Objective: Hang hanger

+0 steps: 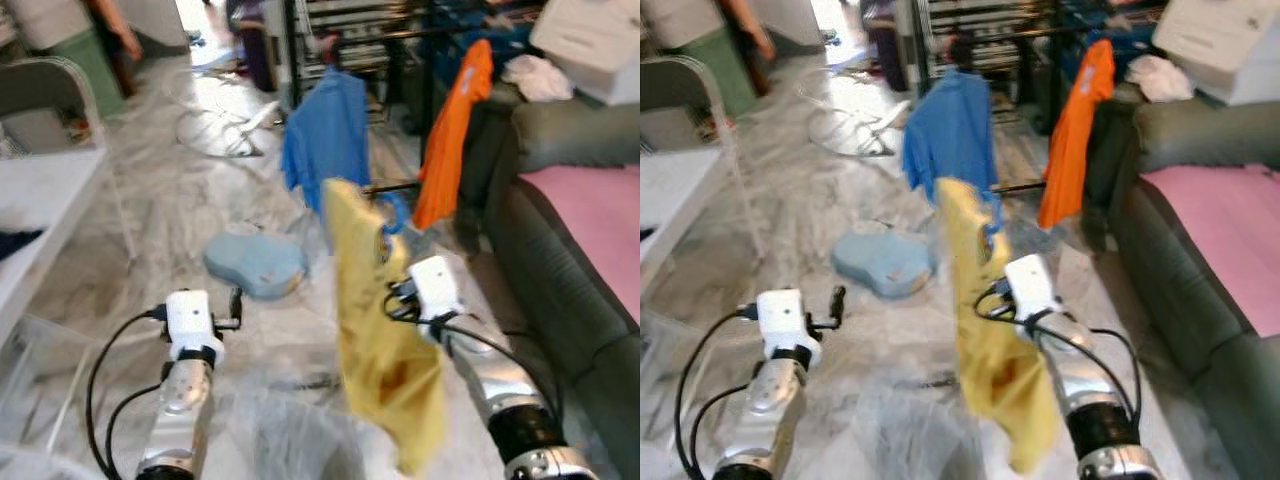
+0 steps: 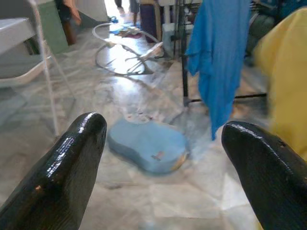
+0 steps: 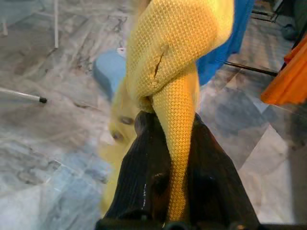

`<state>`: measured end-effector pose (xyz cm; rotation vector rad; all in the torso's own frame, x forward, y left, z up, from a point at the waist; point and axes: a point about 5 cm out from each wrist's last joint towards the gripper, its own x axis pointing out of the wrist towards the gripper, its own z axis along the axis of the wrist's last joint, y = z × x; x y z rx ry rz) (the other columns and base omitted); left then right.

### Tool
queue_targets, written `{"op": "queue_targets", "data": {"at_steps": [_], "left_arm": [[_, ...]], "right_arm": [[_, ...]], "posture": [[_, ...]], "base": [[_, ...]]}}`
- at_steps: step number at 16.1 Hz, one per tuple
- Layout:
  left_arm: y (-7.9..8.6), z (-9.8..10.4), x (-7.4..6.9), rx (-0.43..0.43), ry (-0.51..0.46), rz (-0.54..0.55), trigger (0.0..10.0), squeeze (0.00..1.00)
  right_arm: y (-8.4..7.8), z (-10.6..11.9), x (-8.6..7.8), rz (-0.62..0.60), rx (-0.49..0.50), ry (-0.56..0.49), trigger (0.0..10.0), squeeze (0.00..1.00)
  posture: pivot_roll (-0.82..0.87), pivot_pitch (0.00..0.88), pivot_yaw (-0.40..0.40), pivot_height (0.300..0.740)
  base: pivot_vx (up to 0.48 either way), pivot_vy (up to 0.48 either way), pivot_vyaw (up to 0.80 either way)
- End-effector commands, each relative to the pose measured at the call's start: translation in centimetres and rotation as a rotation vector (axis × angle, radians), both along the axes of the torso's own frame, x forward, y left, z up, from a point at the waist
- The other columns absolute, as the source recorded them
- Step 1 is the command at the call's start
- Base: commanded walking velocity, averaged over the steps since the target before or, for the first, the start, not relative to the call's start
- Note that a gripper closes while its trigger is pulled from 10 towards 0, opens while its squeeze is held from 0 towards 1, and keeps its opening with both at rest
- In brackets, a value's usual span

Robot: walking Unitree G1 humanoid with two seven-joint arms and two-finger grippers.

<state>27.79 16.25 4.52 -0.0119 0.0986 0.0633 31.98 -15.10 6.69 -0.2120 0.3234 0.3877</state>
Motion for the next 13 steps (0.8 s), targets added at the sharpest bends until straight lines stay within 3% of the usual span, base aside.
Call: {"op": "queue_targets", "data": {"at_steps": [1,7,10,13], "left_arm": [[-0.80,0.05,0.14,-0.017,0.000,-0.019,10.0,0.00],[-0.81,-0.11,0.18,-0.014,0.005,-0.018,10.0,0.00],[-0.64,-0.17,0.27,-0.001,0.009,-0.005,10.0,0.00],[-0.49,-0.19,0.37,0.002,0.011,0.005,10.0,0.00]], "right_arm": [[-0.97,1.39,0.51,-0.019,-0.005,-0.064,10.0,0.00],[-0.86,1.21,0.37,-0.013,-0.005,-0.059,10.0,0.00],[-0.75,1.35,0.47,-0.012,0.003,-0.064,10.0,0.00],[-0.76,1.32,0.55,-0.018,0.005,-0.062,10.0,0.00]], "posture": [[-0.10,0.000,0.081,0.740],[-0.10,0.000,0.082,0.740],[-0.10,0.000,0.082,0.740],[-0.10,0.000,0.082,0.740]], "base": [[0.450,0.000,0.00],[0.442,0.000,0.00],[0.431,0.000,0.43],[0.434,0.000,0.00]]}}
